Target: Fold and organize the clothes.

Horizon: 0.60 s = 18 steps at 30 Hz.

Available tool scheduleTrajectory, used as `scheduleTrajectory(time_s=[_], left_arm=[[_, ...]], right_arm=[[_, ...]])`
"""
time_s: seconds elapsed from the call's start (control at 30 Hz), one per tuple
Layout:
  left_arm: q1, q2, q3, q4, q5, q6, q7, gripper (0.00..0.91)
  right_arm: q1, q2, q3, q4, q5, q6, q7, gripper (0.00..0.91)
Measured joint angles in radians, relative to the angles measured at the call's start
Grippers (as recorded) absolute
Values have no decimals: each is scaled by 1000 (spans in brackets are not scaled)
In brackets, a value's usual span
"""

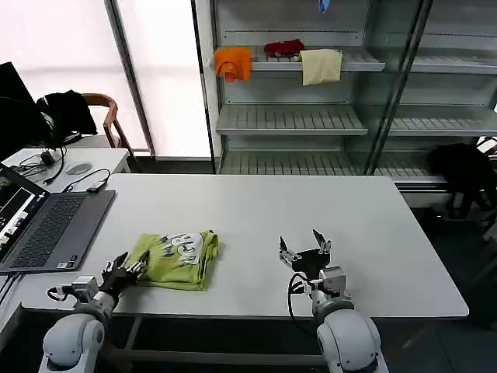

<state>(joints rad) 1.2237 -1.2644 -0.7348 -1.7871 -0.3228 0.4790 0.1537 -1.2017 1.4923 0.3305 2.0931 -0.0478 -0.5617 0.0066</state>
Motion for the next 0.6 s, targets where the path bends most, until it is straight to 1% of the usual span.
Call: scheduleTrajectory(time_s=[0.03, 0.37, 0.6], left_arm=[[1, -2, 0, 0, -2, 1, 1, 20], [-1, -17, -1, -7, -34, 33, 0, 10], [4, -20, -6, -14, -59, 30, -5, 0]], right_arm=[[-1, 0, 1, 0, 0, 0, 0, 907], [-4, -4, 6, 10, 0, 3, 0, 907], [-7, -7, 7, 19, 1, 3, 1, 907]])
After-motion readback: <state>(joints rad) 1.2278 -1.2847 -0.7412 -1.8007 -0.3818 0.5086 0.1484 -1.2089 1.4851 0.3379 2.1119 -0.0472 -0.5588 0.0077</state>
